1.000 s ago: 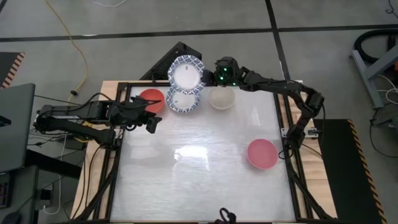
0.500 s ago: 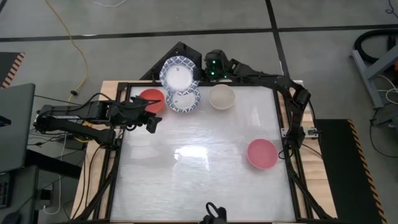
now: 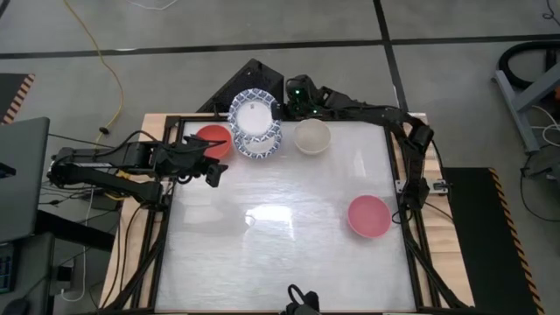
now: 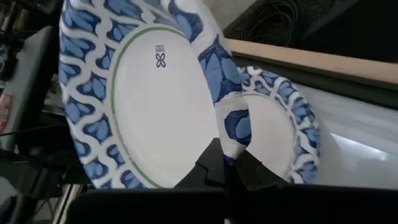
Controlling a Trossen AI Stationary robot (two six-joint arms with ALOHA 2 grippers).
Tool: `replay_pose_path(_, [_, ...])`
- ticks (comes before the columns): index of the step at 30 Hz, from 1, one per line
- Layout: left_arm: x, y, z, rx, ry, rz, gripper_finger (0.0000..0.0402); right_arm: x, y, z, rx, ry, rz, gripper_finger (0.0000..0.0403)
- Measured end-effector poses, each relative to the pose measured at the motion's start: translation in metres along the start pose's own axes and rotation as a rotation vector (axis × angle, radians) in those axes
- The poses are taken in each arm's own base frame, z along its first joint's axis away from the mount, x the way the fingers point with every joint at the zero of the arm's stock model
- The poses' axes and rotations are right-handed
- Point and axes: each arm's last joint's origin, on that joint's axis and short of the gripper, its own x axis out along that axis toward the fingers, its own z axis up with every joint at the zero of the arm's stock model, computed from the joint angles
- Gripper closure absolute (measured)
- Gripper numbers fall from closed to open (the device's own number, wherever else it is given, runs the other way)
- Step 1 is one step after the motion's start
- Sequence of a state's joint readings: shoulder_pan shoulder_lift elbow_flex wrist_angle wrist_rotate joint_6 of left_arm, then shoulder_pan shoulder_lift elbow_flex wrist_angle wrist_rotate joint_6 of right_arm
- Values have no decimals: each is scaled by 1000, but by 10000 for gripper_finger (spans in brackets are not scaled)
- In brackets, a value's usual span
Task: Nest bowls inside each other
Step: Stack the blue patterned bowl on top of the blue patterned bowl
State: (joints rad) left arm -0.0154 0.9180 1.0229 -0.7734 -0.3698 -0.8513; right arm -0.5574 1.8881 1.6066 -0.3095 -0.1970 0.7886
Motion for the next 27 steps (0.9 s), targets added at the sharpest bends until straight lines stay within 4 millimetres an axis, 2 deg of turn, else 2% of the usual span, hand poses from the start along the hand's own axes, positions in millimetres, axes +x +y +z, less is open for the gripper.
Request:
replay_pose_path(8, [0,0,0,-1,6,-4,199,29,-7,-11,26,48,29,394])
replay_pose_path(13, [0,0,-1,1,3,0,199,37,-12,-16,38,68,15,394])
replay_pose_path(27, [0,0,-1,1,2,1,199,36,-21,-15,-4,94,-37,394])
